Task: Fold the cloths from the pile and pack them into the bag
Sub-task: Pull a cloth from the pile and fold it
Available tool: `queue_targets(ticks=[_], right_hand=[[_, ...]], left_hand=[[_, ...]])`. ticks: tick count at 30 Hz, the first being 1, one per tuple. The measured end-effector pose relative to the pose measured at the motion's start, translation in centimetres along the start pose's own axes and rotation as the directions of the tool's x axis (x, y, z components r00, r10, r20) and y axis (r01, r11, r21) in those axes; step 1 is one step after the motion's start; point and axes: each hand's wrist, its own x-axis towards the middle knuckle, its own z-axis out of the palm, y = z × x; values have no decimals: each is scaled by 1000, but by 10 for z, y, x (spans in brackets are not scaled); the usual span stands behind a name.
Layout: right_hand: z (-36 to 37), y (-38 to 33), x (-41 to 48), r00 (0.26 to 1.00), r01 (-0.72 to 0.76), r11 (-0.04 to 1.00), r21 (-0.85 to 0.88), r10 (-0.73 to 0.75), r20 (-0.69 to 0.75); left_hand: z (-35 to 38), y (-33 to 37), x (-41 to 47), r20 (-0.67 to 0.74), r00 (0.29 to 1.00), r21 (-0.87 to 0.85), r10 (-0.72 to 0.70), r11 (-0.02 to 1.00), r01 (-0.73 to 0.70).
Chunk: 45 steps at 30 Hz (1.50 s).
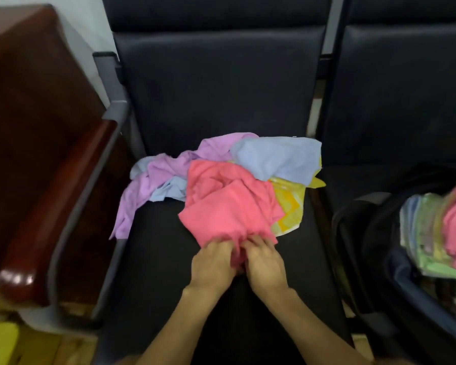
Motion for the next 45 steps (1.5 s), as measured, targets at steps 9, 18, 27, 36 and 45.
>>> queue_targets(ticks=[9, 18, 27, 36, 45], right_hand=[[-15, 6, 6, 996, 51, 993, 104, -43, -79], [-32, -2, -44, 991, 54, 953, 300, -13, -137], [-48, 24, -95, 953, -261, 803, 535, 303, 12], [-56, 34, -179, 874, -255, 272, 928, 475, 100], [-136, 16, -225, 857, -166, 305, 938, 515, -16]], left_hand=[[0, 0, 2, -28, 997, 120, 68, 991, -64], [-20, 16, -41, -157, 988, -363, 7, 929, -64], [-47, 30, -106, -284, 956, -762, -72, 622, -179], [-49, 43, -179, -342, 936, -784, -77, 573, -240], [-138, 90, -219, -546, 838, -714, 6, 519, -469]])
